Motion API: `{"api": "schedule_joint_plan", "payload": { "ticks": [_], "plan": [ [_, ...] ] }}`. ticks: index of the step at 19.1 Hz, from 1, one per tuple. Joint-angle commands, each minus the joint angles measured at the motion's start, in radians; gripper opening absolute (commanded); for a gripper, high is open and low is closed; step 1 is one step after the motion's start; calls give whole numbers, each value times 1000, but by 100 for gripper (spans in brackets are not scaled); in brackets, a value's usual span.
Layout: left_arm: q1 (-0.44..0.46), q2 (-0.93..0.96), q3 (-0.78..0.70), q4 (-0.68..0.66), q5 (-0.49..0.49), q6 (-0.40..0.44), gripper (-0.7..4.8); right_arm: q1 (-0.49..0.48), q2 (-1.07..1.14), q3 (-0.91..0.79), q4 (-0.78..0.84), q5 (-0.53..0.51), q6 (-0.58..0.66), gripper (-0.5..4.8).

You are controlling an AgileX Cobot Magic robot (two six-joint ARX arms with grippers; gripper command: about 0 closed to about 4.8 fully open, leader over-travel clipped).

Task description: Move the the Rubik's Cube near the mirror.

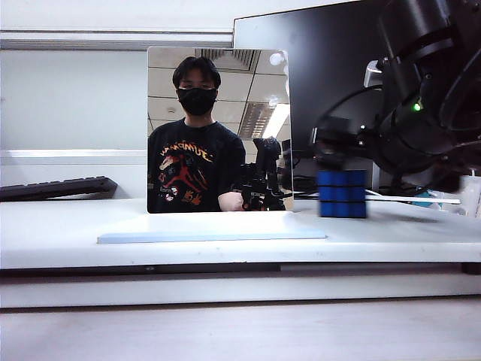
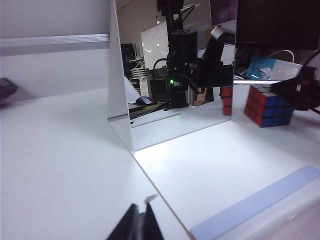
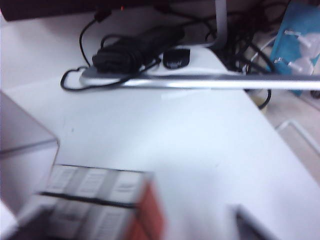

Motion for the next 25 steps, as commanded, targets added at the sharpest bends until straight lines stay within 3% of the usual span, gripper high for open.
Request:
{"api": "schedule_joint_plan", "payload": {
  "ticks": [1,13,16,21,25],
  "plan": [
    [-1,0,1,10,1,3,22,3,-2,-5,-43,-21,-26,470],
    [-1,0,1,10,1,3,22,4,-157,-5,-41,-54,-119,479],
    [-1,0,1,10,1,3,22,6,-152,-4,-62,-143,-114,479],
    [-1,0,1,10,1,3,22,17,-106,24,-56,-161,-103,479],
    [-1,0,1,10,1,3,22,27,-43,72,-66,-89,-108,479]
  ]
}}
